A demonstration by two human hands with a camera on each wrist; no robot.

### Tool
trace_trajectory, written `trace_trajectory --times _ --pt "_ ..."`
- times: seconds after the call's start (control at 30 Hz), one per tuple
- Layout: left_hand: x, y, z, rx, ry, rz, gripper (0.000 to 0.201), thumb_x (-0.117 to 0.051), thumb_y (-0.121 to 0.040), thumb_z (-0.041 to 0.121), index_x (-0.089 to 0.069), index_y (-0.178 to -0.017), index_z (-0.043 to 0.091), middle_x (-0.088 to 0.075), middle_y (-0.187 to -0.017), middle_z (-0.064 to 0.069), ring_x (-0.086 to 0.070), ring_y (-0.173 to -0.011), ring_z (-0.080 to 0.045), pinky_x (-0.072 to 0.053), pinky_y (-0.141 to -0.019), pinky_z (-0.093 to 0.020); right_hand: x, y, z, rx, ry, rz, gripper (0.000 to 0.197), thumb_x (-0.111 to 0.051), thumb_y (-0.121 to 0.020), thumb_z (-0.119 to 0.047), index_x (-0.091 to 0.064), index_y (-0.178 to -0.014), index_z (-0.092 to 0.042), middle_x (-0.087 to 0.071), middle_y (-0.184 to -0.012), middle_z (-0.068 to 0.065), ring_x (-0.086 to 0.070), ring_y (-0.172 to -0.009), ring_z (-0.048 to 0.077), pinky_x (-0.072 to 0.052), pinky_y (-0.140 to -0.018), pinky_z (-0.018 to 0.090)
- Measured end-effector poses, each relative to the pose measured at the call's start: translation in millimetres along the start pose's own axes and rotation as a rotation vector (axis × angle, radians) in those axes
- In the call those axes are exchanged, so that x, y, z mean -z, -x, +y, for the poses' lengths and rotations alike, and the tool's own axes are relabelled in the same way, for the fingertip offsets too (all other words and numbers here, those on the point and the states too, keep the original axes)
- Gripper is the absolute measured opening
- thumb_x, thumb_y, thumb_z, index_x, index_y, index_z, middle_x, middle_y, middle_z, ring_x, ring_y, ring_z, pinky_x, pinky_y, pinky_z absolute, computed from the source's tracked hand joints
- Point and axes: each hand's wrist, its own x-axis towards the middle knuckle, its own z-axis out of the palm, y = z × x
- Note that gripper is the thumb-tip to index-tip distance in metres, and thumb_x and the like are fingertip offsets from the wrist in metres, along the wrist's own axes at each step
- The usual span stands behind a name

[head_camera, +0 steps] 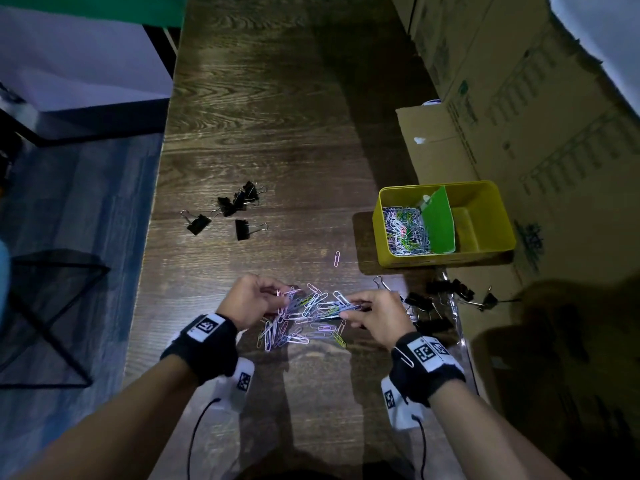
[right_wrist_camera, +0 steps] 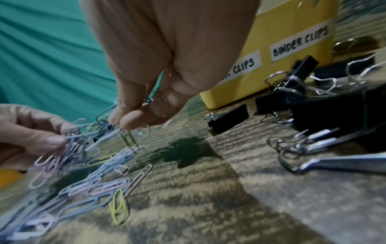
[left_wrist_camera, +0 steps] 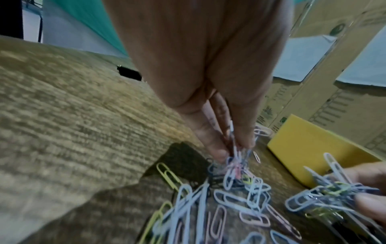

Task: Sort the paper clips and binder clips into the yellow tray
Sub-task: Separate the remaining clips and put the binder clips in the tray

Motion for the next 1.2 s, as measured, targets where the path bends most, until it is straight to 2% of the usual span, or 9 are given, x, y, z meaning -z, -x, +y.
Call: trace_trajectory --times 0.13,0.27,0.37,0.47,0.7,0.83,0.93,1.1,1.2 --pt "8 3 23 -0.048 0.153 -0.014 0.013 -0.070 -0.072 -0.007 -0.069 -0.080 0.003 -0.072 -0.067 -0.008 -0.068 -0.060 -0.013 -0.056 -0.059 -0.021 14 7 0 0.020 -0.182 0.063 0.036 -0.080 -0.069 -0.007 -0.070 -0.103 -0.006 -0.069 -0.074 -0.003 -0.065 -0.051 0.008 -0.051 -0.056 0.017" --pt "16 2 59 -0.121 0.233 -0.035 0.013 -0.073 -0.065 0.003 -0.073 -0.077 0.007 -0.074 -0.081 -0.012 -0.070 -0.068 -0.017 -0.059 -0.062 -0.028 39 23 -13 0.081 -0.404 0.120 0.026 -0.076 -0.068 0.006 -0.073 -0.085 -0.014 -0.072 -0.077 -0.001 -0.066 -0.057 0.008 -0.051 -0.048 0.015" --pt "8 -6 103 -0.208 0.240 -0.078 0.019 -0.072 -0.065 0.004 -0.069 -0.084 0.000 -0.074 -0.076 -0.008 -0.068 -0.062 -0.015 -0.057 -0.060 -0.025 61 34 -22 0.152 -0.467 0.159 0.027 -0.076 -0.067 0.005 -0.075 -0.085 -0.016 -0.075 -0.078 -0.001 -0.068 -0.066 0.013 -0.057 -0.057 0.023" --pt "-14 -19 154 -0.284 0.247 -0.137 0.016 -0.068 -0.070 0.000 -0.065 -0.086 -0.001 -0.072 -0.067 -0.003 -0.066 -0.058 -0.011 -0.056 -0.059 -0.022 86 42 -32 0.178 -0.507 0.234 0.028 -0.076 -0.067 0.002 -0.071 -0.093 -0.009 -0.075 -0.074 -0.001 -0.066 -0.056 0.014 -0.057 -0.058 0.022" --pt "-103 -70 215 -0.429 -0.134 -0.165 0.009 -0.070 -0.078 0.001 -0.066 -0.086 0.004 -0.065 -0.070 -0.005 -0.061 -0.056 -0.005 -0.050 -0.054 -0.018 143 33 -58 0.289 -0.574 0.356 0.025 -0.071 -0.070 0.005 -0.068 -0.088 -0.013 -0.074 -0.072 -0.009 -0.065 -0.058 0.005 -0.054 -0.056 0.016" --pt "-137 -86 205 -0.546 -0.744 -0.134 0.006 -0.065 -0.082 0.012 -0.067 -0.087 0.013 -0.069 -0.086 -0.007 -0.063 -0.081 -0.021 -0.052 -0.074 -0.030 163 16 -65 0.286 -0.468 0.469 0.026 -0.075 -0.072 -0.001 -0.067 -0.092 -0.016 -0.071 -0.078 -0.009 -0.066 -0.057 0.001 -0.051 -0.055 0.012" --pt "-142 -89 190 -0.577 -0.906 -0.265 0.021 -0.059 -0.085 0.012 -0.069 -0.102 0.014 -0.067 -0.103 -0.009 -0.061 -0.095 -0.024 -0.049 -0.085 -0.031 166 -6 -62 0.229 -0.324 0.520 0.036 -0.077 -0.074 -0.008 -0.066 -0.108 -0.008 -0.070 -0.088 0.001 -0.067 -0.057 0.001 -0.052 -0.056 0.013" --pt "-104 -72 172 -0.757 -0.593 -0.097 0.017 -0.058 -0.087 0.010 -0.071 -0.098 0.014 -0.069 -0.101 -0.001 -0.062 -0.090 -0.012 -0.046 -0.085 -0.021 158 -46 -57 0.147 -0.047 0.516 0.037 -0.075 -0.078 -0.017 -0.065 -0.113 -0.011 -0.070 -0.102 0.003 -0.070 -0.071 0.010 -0.054 -0.060 0.016" --pt "-72 -64 149 -0.690 -0.468 0.104 0.018 -0.058 -0.087 0.007 -0.072 -0.097 0.013 -0.070 -0.096 0.000 -0.061 -0.083 -0.008 -0.047 -0.080 -0.013 142 -64 -58 0.122 0.245 0.441 0.037 -0.072 -0.081 -0.015 -0.063 -0.117 -0.009 -0.065 -0.119 0.010 -0.067 -0.093 0.020 -0.056 -0.082 0.034"
